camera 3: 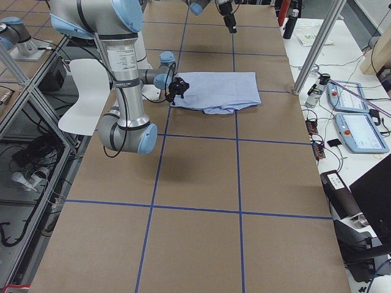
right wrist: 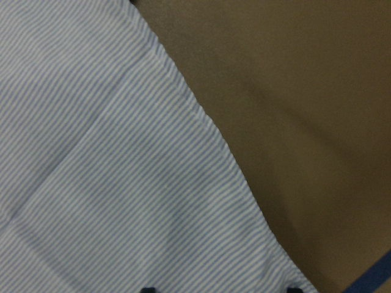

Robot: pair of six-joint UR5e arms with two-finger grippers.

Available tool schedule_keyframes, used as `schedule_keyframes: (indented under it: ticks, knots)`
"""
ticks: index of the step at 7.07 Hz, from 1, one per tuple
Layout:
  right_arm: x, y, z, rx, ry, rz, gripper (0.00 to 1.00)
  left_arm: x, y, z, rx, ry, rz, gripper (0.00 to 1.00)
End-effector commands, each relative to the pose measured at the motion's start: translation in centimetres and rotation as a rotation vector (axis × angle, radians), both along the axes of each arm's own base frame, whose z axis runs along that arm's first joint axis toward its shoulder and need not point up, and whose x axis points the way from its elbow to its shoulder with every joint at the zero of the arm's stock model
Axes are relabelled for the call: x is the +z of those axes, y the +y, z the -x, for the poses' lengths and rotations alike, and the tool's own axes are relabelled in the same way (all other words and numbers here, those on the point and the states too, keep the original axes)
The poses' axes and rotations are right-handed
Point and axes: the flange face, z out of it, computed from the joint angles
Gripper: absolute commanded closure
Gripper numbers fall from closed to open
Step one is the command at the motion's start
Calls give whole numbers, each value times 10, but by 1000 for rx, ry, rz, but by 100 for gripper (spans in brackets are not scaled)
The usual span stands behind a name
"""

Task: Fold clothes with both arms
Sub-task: 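Move the right gripper to the shirt's corner nearest the robot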

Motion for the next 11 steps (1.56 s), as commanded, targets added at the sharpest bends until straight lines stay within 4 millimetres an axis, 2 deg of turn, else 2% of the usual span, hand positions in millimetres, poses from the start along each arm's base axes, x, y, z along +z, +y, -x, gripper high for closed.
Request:
schedule_keyframes:
  ticks: [1, 5, 6, 7, 8, 9, 10, 11]
  knots:
    - [1, 1, 1, -2, 2, 1, 100, -5, 3, 2, 0, -4, 4, 19]
    - [-3, 2, -2, -7, -12, -1, 100, -7, 3, 4, -2, -2, 2, 19]
    - [-18, 2, -11, -6, -53, -6, 100, -7, 5, 4, -4, -1, 10, 19]
    - [-21, 2, -13, -6, -59, -8, 100, -1, 6, 4, -36, 1, 39, 18]
    - [-20, 1, -13, -7, -58, -7, 100, -7, 18, -7, -83, 63, 118, 19]
    - [-21, 2, -14, -8, -59, -7, 100, 1, 63, -41, -92, 87, 183, 19]
    - [-20, 2, -15, -10, -59, -7, 100, -1, 106, -74, -115, 117, 230, 20]
    - [-15, 2, -16, -10, -50, -7, 100, 18, 146, -106, -116, 109, 300, 20]
